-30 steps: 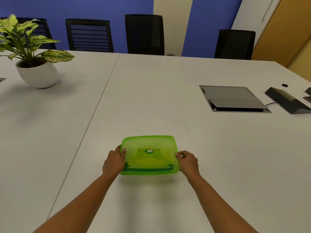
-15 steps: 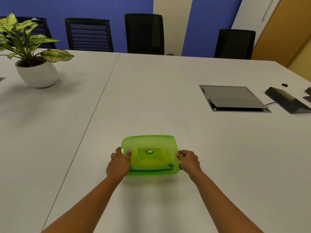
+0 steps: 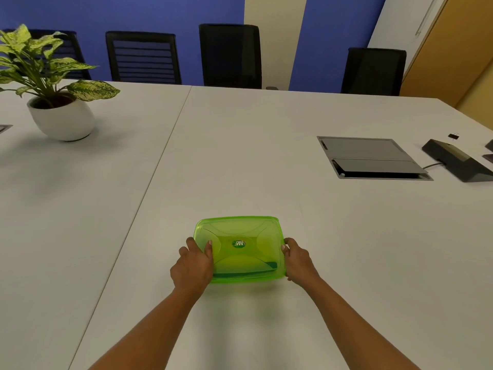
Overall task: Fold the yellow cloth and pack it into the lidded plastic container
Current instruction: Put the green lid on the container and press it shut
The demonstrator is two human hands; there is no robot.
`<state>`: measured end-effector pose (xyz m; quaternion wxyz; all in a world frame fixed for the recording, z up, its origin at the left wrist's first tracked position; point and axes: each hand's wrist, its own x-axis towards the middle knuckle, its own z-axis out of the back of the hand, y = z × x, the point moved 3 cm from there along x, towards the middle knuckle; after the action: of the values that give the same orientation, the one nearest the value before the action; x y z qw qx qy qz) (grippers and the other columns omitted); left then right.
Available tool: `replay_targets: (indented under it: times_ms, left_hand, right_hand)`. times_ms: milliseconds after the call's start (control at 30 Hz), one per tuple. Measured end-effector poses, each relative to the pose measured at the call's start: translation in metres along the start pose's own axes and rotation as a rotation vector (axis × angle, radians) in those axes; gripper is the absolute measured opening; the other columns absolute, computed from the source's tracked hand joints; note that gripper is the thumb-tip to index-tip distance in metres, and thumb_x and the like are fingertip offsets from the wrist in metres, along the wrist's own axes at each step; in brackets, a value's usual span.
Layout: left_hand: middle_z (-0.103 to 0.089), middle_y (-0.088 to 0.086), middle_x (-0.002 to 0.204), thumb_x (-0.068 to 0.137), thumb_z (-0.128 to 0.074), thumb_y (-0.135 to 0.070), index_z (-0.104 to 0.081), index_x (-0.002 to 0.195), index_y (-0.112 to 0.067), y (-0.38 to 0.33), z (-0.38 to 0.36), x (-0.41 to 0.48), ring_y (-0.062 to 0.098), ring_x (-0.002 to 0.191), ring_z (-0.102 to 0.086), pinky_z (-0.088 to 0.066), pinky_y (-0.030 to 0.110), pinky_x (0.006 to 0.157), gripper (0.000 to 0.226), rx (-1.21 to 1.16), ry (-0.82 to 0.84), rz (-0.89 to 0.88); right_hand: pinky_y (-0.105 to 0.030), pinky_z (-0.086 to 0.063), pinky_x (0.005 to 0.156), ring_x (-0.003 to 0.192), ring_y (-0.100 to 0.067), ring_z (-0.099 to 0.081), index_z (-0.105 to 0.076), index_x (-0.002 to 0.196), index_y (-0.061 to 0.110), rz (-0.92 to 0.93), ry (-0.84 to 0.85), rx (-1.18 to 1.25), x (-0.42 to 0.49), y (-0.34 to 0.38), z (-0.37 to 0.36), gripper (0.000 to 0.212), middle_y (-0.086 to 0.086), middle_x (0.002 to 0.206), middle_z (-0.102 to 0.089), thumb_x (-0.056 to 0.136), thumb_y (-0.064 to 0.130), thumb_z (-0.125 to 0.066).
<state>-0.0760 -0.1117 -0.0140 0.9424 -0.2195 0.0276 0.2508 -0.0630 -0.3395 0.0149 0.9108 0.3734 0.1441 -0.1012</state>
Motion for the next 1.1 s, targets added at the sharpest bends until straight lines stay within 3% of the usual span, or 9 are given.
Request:
replay_targets:
  times_ms: [133, 467, 633, 867, 967, 1100]
  left_hand:
    - [-0.057, 0.018, 0.112, 0.095, -0.023, -0.050, -0.036, 0.123, -0.007, 0.001, -0.001, 0.000, 0.038, 0.096, -0.061, -0.045, 0.040, 0.075, 0.053, -0.001, -0.001, -0.009]
    - [-0.059, 0.017, 0.110, 0.094, -0.021, -0.050, -0.035, 0.125, -0.007, 0.001, -0.003, 0.004, 0.037, 0.096, -0.062, -0.046, 0.040, 0.075, 0.054, 0.046, -0.011, -0.027]
    - [-0.061, 0.017, 0.108, 0.095, -0.021, -0.050, -0.035, 0.122, -0.007, 0.002, -0.004, 0.005, 0.036, 0.094, -0.063, -0.045, 0.039, 0.073, 0.053, 0.054, -0.026, -0.028]
    - [-0.062, 0.017, 0.106, 0.094, -0.022, -0.050, -0.036, 0.120, -0.006, 0.003, -0.005, 0.008, 0.036, 0.093, -0.063, -0.043, 0.037, 0.069, 0.053, 0.058, -0.030, -0.019]
    - [-0.063, 0.016, 0.105, 0.094, -0.022, -0.050, -0.038, 0.117, -0.005, 0.003, -0.005, 0.008, 0.036, 0.092, -0.064, -0.040, 0.036, 0.067, 0.053, 0.074, -0.036, -0.018]
    - [-0.064, 0.015, 0.105, 0.094, -0.023, -0.051, -0.039, 0.115, -0.005, 0.002, -0.003, 0.008, 0.035, 0.091, -0.064, -0.040, 0.034, 0.066, 0.053, 0.087, -0.024, -0.020]
  right_hand:
    - [-0.050, -0.049, 0.089, 0.102, -0.040, -0.057, -0.044, 0.126, 0.008, 0.019, -0.019, -0.020, 0.002, -0.004, -0.003, 0.035, -0.024, 0.112, -0.060, 0.100, 0.024, -0.027]
    - [-0.038, -0.042, 0.079, 0.101, -0.037, -0.056, -0.042, 0.123, 0.009, 0.049, -0.148, -0.139, 0.007, -0.010, -0.017, 0.033, -0.022, 0.108, -0.061, 0.100, 0.024, -0.024]
    - [-0.035, -0.036, 0.070, 0.093, -0.038, -0.057, -0.037, 0.088, 0.010, 0.007, -0.125, 0.004, 0.010, -0.015, -0.023, 0.030, -0.020, 0.092, -0.059, 0.100, 0.032, -0.022]
    - [-0.033, -0.036, 0.068, 0.076, -0.027, -0.050, -0.045, 0.063, 0.011, -0.085, -0.137, 0.105, 0.014, -0.022, -0.030, 0.055, -0.007, 0.072, -0.053, 0.096, 0.049, -0.022]
    - [-0.033, -0.034, 0.063, 0.069, -0.027, -0.048, -0.039, 0.052, 0.013, -0.088, -0.147, 0.117, 0.015, -0.024, -0.027, 0.060, -0.003, 0.058, -0.047, 0.095, 0.051, -0.025]
    - [-0.032, -0.034, 0.062, 0.066, -0.026, -0.046, -0.034, 0.048, 0.014, -0.097, -0.159, 0.138, 0.016, -0.026, -0.026, 0.060, -0.002, 0.054, -0.044, 0.094, 0.053, -0.028]
